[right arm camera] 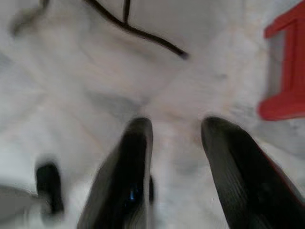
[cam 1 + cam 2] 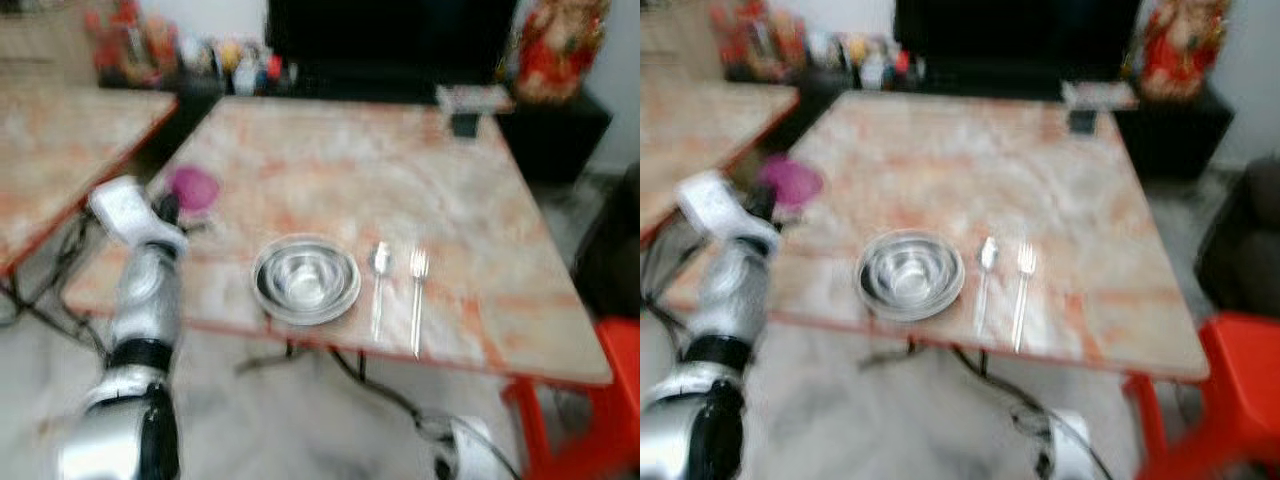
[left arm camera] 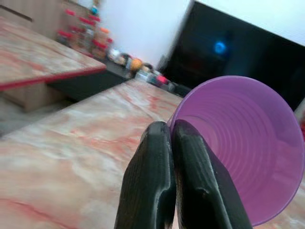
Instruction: Setting the table
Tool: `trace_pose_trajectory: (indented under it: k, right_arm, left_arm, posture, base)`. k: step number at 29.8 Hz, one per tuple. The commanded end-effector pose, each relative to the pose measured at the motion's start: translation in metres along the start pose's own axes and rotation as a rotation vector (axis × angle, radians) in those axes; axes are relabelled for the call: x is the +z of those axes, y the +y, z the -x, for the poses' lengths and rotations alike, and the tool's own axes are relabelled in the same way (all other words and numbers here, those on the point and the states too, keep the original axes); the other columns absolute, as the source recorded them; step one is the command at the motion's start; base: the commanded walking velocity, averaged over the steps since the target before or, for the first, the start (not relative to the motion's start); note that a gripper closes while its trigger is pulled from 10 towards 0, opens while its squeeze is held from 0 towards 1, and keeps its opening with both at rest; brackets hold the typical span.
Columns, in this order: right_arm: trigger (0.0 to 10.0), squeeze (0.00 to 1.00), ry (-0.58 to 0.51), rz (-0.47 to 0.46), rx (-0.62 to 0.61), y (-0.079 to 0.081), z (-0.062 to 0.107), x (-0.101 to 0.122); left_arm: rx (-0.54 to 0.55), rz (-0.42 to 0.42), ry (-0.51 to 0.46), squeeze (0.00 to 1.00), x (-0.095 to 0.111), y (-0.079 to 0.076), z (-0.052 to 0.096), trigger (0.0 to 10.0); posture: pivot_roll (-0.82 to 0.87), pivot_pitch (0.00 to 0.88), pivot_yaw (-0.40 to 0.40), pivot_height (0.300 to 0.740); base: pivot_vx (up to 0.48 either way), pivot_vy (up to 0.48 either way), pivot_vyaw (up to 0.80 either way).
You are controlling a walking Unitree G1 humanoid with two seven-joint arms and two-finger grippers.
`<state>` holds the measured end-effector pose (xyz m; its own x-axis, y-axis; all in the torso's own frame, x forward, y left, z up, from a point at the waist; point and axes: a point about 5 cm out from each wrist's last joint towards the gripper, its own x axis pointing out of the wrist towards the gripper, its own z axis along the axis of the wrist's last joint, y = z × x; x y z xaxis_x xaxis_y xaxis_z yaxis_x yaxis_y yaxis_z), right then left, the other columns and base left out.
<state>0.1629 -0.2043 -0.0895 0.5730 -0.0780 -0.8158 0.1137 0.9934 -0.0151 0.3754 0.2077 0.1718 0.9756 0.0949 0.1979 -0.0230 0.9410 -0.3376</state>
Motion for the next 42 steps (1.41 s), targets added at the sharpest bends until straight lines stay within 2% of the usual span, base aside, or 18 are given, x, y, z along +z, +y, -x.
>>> trace_pose_trajectory:
  k: [1, 9, 15, 19, 21, 25, 34, 38, 42]
  right_arm:
    - [10.0, 0.00, -0.033, -0.008, 0.027, 0.011, -0.002, 0.008]
    - [10.0, 0.00, -0.033, -0.009, 0.026, 0.010, -0.002, 0.008]
    - [10.0, 0.00, -0.032, -0.005, 0.026, 0.009, -0.002, 0.008]
    - [10.0, 0.00, -0.032, -0.004, 0.026, 0.008, -0.002, 0.008]
    - [10.0, 0.00, -0.032, -0.005, 0.025, 0.007, -0.002, 0.007]
    - [10.0, 0.00, -0.029, -0.005, 0.022, 0.005, -0.001, 0.006]
    - [10.0, 0.00, -0.018, 0.004, 0.027, 0.004, 0.000, 0.002]
    - [10.0, 0.00, -0.015, 0.008, 0.029, 0.004, 0.000, 0.001]
    - [10.0, 0.00, -0.015, 0.009, 0.030, 0.004, 0.000, 0.000]
  left_arm:
    - [0.046, -0.017, -0.037, 0.00, 0.011, 0.016, 0.001, 10.0]
    - [0.024, -0.019, -0.038, 0.00, 0.011, 0.011, 0.002, 10.0]
    - [-0.019, -0.031, 0.007, 0.00, 0.004, 0.010, 0.007, 10.0]
    - [-0.010, -0.072, 0.055, 0.00, -0.001, 0.014, 0.012, 10.0]
    - [-0.013, -0.061, 0.129, 0.00, -0.005, 0.016, 0.016, 10.0]
    - [0.035, -0.117, 0.293, 0.00, -0.005, 0.024, 0.022, 10.0]
    - [0.036, -0.184, 0.312, 0.00, 0.024, 0.030, 0.037, 10.0]
    - [-0.019, -0.219, 0.383, 0.00, 0.036, 0.023, 0.046, 10.0]
    - [-0.014, -0.220, 0.484, 0.00, 0.038, 0.026, 0.055, 10.0]
  posture:
    - [-0.04, 0.000, -0.015, 0.725]
    - [-0.04, 0.000, -0.027, 0.725]
    - [-0.04, 0.000, -0.034, 0.725]
    - [-0.04, 0.000, -0.034, 0.725]
    - [-0.04, 0.000, -0.034, 0.725]
    - [-0.03, 0.000, -0.038, 0.725]
    - [-0.01, 0.000, -0.050, 0.725]
    - [0.00, 0.000, -0.052, 0.725]
    - [0.00, 0.000, -0.048, 0.725]
  base:
    - [0.398, 0.000, 0.00]
    - [0.398, 0.000, 0.00]
    - [0.262, 0.000, 0.00]
    - [0.000, 0.000, 0.00]
    - [0.000, 0.000, 0.00]
    - [0.000, 0.000, 0.00]
    - [0.000, 0.000, 0.00]
    - [0.000, 0.000, 0.00]
    - [0.000, 0.000, 0.00]
